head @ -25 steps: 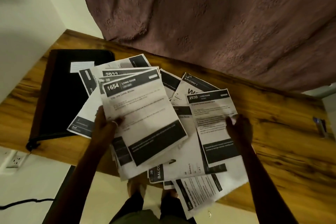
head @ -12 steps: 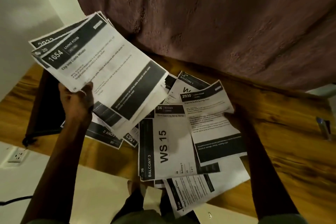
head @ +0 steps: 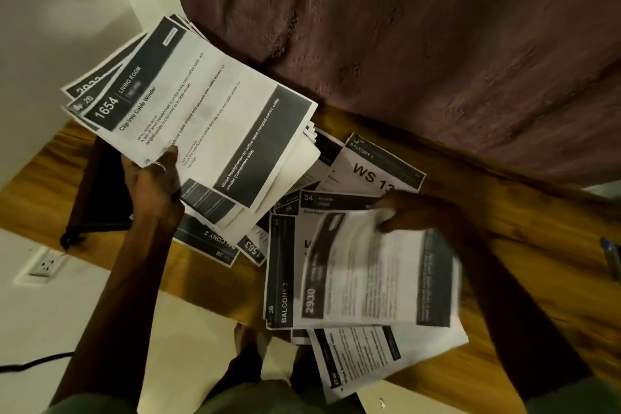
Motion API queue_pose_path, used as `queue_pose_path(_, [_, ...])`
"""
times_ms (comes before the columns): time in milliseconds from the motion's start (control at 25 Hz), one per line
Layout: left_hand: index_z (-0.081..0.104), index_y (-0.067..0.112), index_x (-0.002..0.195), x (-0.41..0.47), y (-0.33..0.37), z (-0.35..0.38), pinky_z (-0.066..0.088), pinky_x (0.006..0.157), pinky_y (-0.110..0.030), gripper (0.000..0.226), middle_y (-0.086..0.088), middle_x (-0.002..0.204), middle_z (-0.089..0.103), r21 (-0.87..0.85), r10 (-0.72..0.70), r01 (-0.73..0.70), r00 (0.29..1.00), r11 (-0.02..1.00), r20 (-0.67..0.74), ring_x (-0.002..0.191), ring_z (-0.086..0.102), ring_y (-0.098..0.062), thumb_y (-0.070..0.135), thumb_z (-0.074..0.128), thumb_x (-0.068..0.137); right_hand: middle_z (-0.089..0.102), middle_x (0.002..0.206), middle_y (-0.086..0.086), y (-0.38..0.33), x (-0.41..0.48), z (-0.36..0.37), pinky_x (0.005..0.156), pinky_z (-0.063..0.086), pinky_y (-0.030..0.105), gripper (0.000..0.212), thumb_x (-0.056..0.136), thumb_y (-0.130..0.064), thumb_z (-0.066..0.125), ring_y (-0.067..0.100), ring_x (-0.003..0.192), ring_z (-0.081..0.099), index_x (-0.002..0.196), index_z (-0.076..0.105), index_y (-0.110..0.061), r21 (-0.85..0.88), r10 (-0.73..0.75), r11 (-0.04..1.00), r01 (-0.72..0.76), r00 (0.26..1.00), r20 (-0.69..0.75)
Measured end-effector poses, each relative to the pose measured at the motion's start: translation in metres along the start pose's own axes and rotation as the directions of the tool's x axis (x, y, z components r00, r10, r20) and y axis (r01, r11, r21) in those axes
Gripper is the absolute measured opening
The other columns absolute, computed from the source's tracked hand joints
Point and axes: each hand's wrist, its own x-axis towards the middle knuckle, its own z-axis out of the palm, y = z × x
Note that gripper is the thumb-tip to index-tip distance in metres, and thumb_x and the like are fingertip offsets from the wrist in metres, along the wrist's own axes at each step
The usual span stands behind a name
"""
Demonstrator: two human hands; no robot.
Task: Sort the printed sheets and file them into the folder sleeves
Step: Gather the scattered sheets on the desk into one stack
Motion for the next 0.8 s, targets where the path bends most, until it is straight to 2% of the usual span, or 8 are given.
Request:
queue_pose_path(80, [0.044,0.016,0.141,-0.001,-0.002,-0.003,0.057,0.090,-0.052,0.055,-0.003,0.128,0.068,-0.040,-0.012,0.012,1.000,0.999,-0.021,0.115,0.067,-0.026,-0.003,0.061,0.092,0.062,0.121,-0.010,-0.159,-0.077,0.023,0.090,0.052,0.031,0.047,0.084,-0.029,0.074,0.008,0.110,0.061,0.127,0.056,-0.024,-0.255,-0.151,0.957,0.136,0.988,-0.039])
queue_pose_path(200, [0.045,0.020,0.139,-0.002,0.000,-0.009,0.059,0.067,-0.037,0.053,-0.002,0.118,0.070,-0.022,-0.039,0.039,0.999,0.999,0.005,0.087,0.071,-0.022,0.000,0.062,0.093,0.037,0.148,0.005,-0.172,-0.059,0.061,0.107,0.044,0.044,0.084,0.074,-0.032,0.082,0.025,0.138,0.036,0.143,0.036,-0.020,-0.443,-0.221,0.887,0.132,0.963,-0.155])
queue_pose_path(280, [0.050,0.023,0.135,-0.002,-0.003,-0.011,0.047,0.057,-0.030,0.049,-0.002,0.103,0.070,0.021,-0.062,0.062,0.998,0.998,0.008,0.065,0.054,-0.016,0.005,0.065,0.092,0.023,0.155,0.006,-0.168,-0.049,0.076,0.110,0.039,0.054,0.104,0.066,-0.036,0.086,0.031,0.145,0.023,0.148,0.023,-0.024,-0.509,-0.237,0.851,0.125,0.958,-0.162])
queue_pose_path(360, [0.052,0.025,0.132,-0.002,-0.009,-0.013,0.045,0.061,-0.034,0.047,-0.001,0.103,0.072,0.046,-0.073,0.073,0.997,0.996,0.000,0.070,0.051,-0.016,0.007,0.067,0.092,0.031,0.152,0.008,-0.176,-0.051,0.077,0.108,0.041,0.055,0.105,0.064,-0.033,0.088,0.031,0.142,0.030,0.146,0.024,-0.023,-0.498,-0.224,0.861,0.102,0.956,-0.192])
queue_pose_path(440, [0.049,0.023,0.136,-0.004,-0.012,-0.013,0.046,0.058,-0.030,0.050,-0.003,0.107,0.071,0.072,-0.084,0.082,0.996,0.994,0.017,0.069,0.053,-0.013,0.009,0.068,0.091,0.049,0.139,0.008,-0.181,-0.049,0.070,0.104,0.046,0.047,0.081,0.072,-0.027,0.084,0.029,0.131,0.047,0.139,0.038,-0.020,-0.538,-0.242,0.839,0.083,0.942,-0.232])
queue_pose_path(560, [0.045,0.021,0.141,-0.003,-0.013,-0.018,0.059,0.069,-0.032,0.055,-0.009,0.130,0.065,0.065,-0.099,0.098,0.995,0.993,0.016,0.095,0.069,-0.016,0.009,0.067,0.092,0.059,0.128,0.009,-0.181,-0.055,0.047,0.100,0.050,0.039,0.048,0.087,-0.019,0.070,0.026,0.121,0.057,0.131,0.050,-0.016,-0.390,-0.179,0.916,0.091,0.965,-0.194])
queue_pose_path(680, [0.044,0.019,0.144,-0.001,-0.009,-0.032,0.060,0.080,-0.038,0.057,-0.009,0.138,0.061,0.018,-0.087,0.087,0.996,0.996,0.003,0.121,0.059,-0.030,0.005,0.065,0.093,0.063,0.122,0.003,-0.158,-0.064,0.010,0.099,0.049,0.037,0.036,0.090,-0.022,0.068,0.020,0.117,0.059,0.124,0.057,-0.016,-0.111,-0.026,0.994,0.003,0.978,-0.205])
queue_pose_path(800, [0.044,0.019,0.145,-0.002,-0.007,-0.047,0.059,0.085,-0.039,0.056,-0.009,0.138,0.061,0.028,-0.092,0.092,0.996,0.995,-0.022,0.126,0.057,-0.034,0.005,0.064,0.094,0.056,0.116,-0.004,-0.122,-0.089,-0.025,0.094,0.044,0.033,0.036,0.094,-0.020,0.065,0.014,0.109,0.053,0.128,0.057,-0.013,0.108,0.077,0.994,-0.035,0.905,-0.418])
